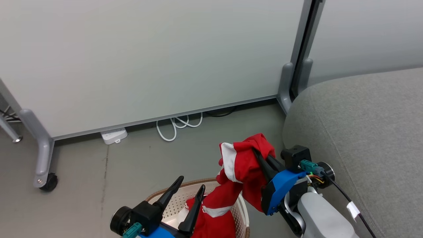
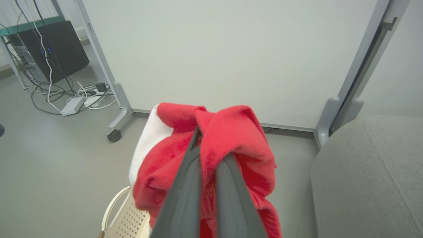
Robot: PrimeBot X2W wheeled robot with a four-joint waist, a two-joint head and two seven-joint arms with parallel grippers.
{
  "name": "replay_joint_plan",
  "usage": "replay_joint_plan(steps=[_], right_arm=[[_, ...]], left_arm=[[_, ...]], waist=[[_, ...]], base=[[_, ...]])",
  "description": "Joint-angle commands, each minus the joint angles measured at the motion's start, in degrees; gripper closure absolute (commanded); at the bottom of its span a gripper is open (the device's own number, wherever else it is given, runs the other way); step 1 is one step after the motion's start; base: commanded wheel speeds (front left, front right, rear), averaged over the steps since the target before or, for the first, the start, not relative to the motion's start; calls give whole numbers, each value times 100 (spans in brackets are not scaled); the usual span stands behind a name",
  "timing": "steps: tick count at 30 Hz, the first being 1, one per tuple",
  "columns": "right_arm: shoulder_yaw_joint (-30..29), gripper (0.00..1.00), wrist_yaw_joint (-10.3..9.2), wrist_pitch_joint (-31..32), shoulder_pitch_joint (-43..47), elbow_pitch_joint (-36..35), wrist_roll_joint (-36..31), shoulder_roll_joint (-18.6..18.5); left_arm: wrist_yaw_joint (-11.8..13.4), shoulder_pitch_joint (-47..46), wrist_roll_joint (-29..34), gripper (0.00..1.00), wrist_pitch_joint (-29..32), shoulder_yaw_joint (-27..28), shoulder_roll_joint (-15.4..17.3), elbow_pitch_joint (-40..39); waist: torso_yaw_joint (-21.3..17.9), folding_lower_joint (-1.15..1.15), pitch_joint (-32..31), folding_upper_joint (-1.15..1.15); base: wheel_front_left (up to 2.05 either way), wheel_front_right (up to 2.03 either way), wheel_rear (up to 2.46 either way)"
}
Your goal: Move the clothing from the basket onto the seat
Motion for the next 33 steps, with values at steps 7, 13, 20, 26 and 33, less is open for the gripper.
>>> replay_joint_plan(steps=[7,13,20,26,33], right_arm=[[16,100,-2,-7,3,-6,-9,-11],[-6,100,-2,2,-4,-18,-37,-11],[-6,100,-1,-7,-4,-60,3,-9],[-98,100,-2,-43,24,-43,-27,-9],[-264,100,-2,-107,65,-63,-72,-4]], left_arm=[[-19,-11,52,0,-18,-6,16,-30],[-20,-31,35,0,-18,-6,-17,-66],[-20,-14,70,0,-17,-18,-45,-87],[-20,-103,112,0,-17,-134,-25,-61],[-21,-310,33,0,-17,-369,37,42]], waist=[[-914,0,77,0],[-1475,0,130,0],[-2207,0,214,0],[-2572,0,331,0],[-2611,0,396,0]], base=[[0,0,0],[0,0,0],[0,0,0],[0,0,0],[0,0,0]])
